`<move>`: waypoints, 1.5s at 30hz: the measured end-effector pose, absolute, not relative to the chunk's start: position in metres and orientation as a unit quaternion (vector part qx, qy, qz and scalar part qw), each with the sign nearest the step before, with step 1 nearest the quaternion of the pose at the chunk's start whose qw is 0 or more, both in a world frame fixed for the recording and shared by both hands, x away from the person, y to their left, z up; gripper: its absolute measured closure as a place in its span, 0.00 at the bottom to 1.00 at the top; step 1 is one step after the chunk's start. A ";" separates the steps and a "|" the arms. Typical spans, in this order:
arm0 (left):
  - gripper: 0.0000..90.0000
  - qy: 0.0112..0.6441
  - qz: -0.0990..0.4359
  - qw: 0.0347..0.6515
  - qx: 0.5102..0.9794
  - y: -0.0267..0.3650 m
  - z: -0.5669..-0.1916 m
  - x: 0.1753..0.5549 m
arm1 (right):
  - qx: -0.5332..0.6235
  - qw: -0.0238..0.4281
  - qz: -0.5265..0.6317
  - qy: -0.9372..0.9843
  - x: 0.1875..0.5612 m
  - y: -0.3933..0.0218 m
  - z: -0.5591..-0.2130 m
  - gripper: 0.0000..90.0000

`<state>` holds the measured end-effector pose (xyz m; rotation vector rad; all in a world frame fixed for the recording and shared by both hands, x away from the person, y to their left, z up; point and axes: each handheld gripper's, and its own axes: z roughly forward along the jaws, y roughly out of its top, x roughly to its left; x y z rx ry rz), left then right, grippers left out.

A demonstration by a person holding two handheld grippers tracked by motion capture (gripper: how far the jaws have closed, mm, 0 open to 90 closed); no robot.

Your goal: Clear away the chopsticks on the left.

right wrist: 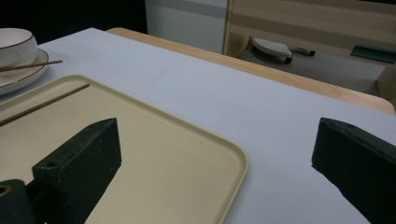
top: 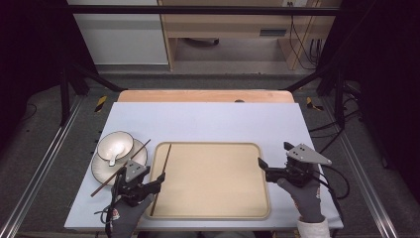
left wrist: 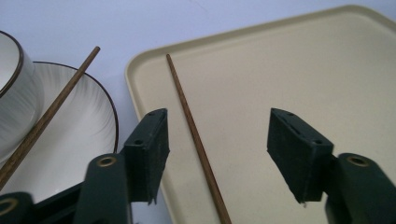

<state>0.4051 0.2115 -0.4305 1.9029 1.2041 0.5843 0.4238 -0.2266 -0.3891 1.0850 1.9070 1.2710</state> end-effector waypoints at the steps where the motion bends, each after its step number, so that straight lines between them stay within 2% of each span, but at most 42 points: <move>1: 0.39 0.460 0.225 0.394 0.763 0.216 -0.430 0.406 | 0.408 0.298 0.478 0.719 0.424 -0.226 -0.390 0.02; 10: 0.29 0.428 0.208 0.403 0.782 0.246 -0.436 0.401 | 0.408 0.298 0.477 0.719 0.424 -0.226 -0.389 0.02; 13: 0.29 0.418 0.211 0.405 0.785 0.265 -0.434 0.396 | 0.408 0.298 0.478 0.719 0.424 -0.227 -0.389 0.02; 28: 0.28 0.459 0.243 0.364 0.773 0.311 -0.437 0.402 | 0.409 0.296 0.473 0.722 0.425 -0.226 -0.390 0.01; 36: 0.37 0.471 0.256 0.331 0.776 0.323 -0.446 0.418 | 0.409 0.294 0.468 0.726 0.426 -0.224 -0.392 0.01; 45: 0.58 0.477 0.261 0.308 0.781 0.331 -0.454 0.429 | 0.409 0.293 0.467 0.727 0.427 -0.223 -0.393 0.01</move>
